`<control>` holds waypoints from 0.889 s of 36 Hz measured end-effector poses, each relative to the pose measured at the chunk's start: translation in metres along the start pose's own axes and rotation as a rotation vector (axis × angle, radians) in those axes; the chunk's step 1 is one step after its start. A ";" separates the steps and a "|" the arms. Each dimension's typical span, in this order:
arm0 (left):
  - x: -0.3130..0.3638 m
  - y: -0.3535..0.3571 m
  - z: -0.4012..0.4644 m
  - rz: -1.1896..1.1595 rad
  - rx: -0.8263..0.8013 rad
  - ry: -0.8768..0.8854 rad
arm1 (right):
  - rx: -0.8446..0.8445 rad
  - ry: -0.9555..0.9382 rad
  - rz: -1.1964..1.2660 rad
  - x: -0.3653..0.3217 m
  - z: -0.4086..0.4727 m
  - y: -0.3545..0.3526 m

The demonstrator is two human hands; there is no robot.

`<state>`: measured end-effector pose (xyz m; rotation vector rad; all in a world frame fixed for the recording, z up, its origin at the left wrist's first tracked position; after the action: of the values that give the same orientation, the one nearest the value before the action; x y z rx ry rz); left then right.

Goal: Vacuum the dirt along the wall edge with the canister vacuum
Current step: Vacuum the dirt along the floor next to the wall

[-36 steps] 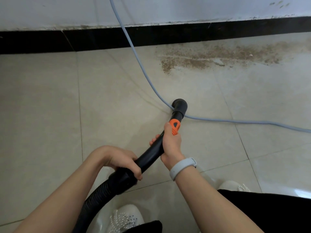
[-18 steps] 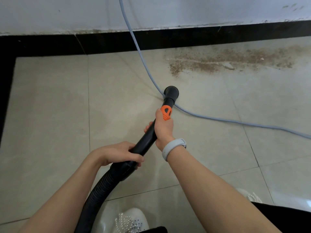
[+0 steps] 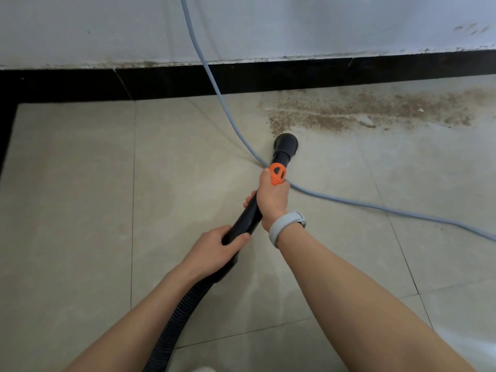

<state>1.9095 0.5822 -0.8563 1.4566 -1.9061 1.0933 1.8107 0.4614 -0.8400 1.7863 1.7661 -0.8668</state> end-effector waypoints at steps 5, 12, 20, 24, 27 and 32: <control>-0.001 -0.006 0.005 0.009 0.234 -0.046 | -0.062 -0.003 -0.117 -0.010 0.007 0.026; 0.017 -0.001 0.023 0.078 0.246 -0.016 | -0.074 0.021 -0.120 -0.023 0.025 0.019; 0.053 0.033 0.034 0.263 0.182 -0.025 | -0.068 0.074 -0.057 -0.035 0.042 -0.035; 0.073 0.052 0.034 0.357 0.195 -0.053 | -0.116 0.088 -0.005 -0.040 0.050 -0.062; 0.094 0.065 0.036 0.441 0.188 -0.051 | -0.135 0.106 0.020 -0.047 0.057 -0.088; 0.131 0.087 0.047 0.586 0.142 -0.052 | -0.119 0.156 0.146 -0.062 0.067 -0.127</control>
<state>1.7906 0.4807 -0.8057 1.0135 -2.4134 1.4792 1.6797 0.3762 -0.8289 1.9206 1.7165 -0.5661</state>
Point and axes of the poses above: each hand's wrist, its own z-axis towards the middle knuckle, its own y-axis out of the palm, x = y × z, the point moved 3 cm from there along z, towards the middle knuckle, and after that the axes turned 4 degrees about -z, right-handed, at the moved point
